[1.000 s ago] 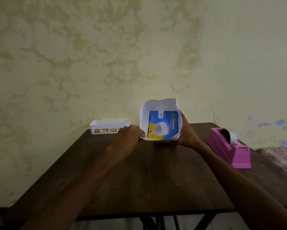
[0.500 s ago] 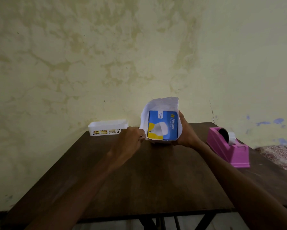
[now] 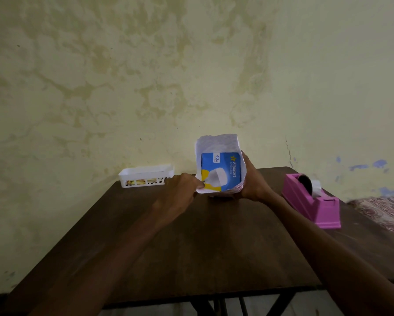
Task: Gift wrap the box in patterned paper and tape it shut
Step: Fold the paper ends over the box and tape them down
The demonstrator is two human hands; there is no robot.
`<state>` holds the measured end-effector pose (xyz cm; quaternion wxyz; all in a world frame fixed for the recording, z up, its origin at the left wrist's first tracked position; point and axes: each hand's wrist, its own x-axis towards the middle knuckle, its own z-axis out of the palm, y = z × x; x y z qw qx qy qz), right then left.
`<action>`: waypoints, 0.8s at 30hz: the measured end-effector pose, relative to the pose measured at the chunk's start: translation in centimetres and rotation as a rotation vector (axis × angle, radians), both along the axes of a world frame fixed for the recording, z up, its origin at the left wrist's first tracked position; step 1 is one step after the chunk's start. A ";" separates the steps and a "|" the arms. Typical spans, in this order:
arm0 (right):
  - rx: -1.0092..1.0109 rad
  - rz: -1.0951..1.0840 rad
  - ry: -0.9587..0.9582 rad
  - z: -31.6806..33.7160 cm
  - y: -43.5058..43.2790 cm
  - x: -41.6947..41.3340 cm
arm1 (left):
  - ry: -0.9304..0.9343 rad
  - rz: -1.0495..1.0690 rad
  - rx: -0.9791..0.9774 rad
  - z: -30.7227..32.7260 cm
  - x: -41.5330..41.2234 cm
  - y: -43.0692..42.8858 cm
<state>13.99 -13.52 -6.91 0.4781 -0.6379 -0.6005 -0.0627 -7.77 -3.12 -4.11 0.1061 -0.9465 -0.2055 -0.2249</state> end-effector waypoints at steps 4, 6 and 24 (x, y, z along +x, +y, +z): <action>-0.015 -0.025 -0.033 0.0 0.3 0.5 | 0.040 0.074 0.071 0.2 0.0 0.0; -0.026 -0.046 -0.050 0.0 0.4 0.5 | 0.026 0.094 0.066 0.0 0.0 0.3; -0.089 -0.127 0.057 -0.9 1.6 2.8 | -0.495 -0.101 -0.018 -0.7 0.2 -1.2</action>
